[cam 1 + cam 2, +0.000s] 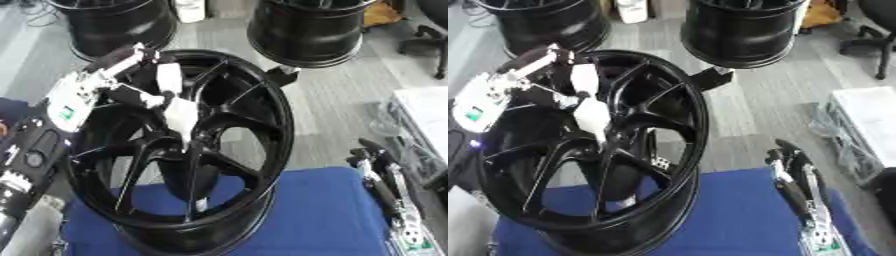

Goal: Pull the pin out of the wheel hub.

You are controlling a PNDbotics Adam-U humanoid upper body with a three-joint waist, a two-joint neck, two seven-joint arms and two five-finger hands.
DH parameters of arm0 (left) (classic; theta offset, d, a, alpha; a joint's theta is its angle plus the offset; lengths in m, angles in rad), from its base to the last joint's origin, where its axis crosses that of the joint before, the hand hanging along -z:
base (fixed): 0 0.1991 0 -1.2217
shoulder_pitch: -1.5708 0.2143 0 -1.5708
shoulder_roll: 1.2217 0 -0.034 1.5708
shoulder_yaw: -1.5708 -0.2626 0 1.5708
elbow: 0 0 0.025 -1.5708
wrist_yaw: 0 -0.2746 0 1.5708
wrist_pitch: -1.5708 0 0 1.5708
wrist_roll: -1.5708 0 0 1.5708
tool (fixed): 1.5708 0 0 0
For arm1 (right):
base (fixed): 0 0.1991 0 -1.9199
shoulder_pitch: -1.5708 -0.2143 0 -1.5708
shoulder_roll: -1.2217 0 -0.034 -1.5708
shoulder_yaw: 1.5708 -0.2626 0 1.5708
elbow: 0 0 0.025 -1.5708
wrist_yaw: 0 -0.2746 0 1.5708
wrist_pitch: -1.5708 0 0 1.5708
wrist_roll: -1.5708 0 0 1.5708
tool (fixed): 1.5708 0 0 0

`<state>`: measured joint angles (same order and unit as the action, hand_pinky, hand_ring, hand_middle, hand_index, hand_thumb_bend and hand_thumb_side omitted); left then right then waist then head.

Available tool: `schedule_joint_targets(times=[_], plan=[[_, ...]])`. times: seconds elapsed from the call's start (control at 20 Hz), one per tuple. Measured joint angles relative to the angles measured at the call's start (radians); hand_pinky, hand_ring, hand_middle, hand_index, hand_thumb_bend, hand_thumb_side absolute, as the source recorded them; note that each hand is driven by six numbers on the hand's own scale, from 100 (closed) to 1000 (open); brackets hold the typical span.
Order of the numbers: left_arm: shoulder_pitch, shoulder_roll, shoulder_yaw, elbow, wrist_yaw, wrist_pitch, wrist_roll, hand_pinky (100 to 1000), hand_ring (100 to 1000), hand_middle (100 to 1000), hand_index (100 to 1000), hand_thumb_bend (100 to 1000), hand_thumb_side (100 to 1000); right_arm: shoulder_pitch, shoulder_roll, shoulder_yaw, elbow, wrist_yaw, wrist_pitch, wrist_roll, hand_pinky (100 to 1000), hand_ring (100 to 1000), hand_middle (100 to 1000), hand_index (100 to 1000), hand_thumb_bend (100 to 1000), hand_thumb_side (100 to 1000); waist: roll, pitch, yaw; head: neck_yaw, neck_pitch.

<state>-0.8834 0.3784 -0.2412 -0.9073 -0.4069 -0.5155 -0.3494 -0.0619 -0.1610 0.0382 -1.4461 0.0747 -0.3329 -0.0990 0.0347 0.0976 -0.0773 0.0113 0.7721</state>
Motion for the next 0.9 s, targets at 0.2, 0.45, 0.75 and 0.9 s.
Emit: schedule_joint_targets(times=[0.2, 0.45, 0.75, 0.9], plan=[[0.0, 0.0, -0.003, -0.01, 0.06, 0.022, -0.039, 385, 135, 222, 376, 319, 282, 0.0, 0.0, 0.0, 0.0, 0.0, 0.0, 0.0, 709, 654, 641, 831, 100, 593, 0.0, 0.0, 0.002, 0.0, 0.0], [0.0, 0.001, -0.013, -0.033, 0.116, 0.052, -0.077, 385, 132, 217, 373, 321, 283, 0.0, 0.001, 0.0, 0.0, 0.0, 0.0, 0.0, 709, 654, 641, 831, 100, 594, -0.001, 0.0, 0.002, 0.0, 0.0], [0.0, 0.004, -0.014, -0.054, 0.14, 0.072, -0.094, 385, 127, 205, 367, 318, 285, 0.0, 0.002, 0.0, 0.0, 0.0, 0.0, 0.0, 709, 654, 641, 831, 100, 592, 0.0, 0.0, 0.002, -0.004, 0.0], [0.0, 0.01, -0.014, -0.061, 0.156, 0.08, -0.097, 387, 124, 194, 362, 315, 286, 0.0, 0.003, 0.0, 0.0, 0.0, 0.0, 0.0, 708, 654, 641, 831, 100, 592, 0.0, 0.0, 0.003, -0.004, 0.0]])
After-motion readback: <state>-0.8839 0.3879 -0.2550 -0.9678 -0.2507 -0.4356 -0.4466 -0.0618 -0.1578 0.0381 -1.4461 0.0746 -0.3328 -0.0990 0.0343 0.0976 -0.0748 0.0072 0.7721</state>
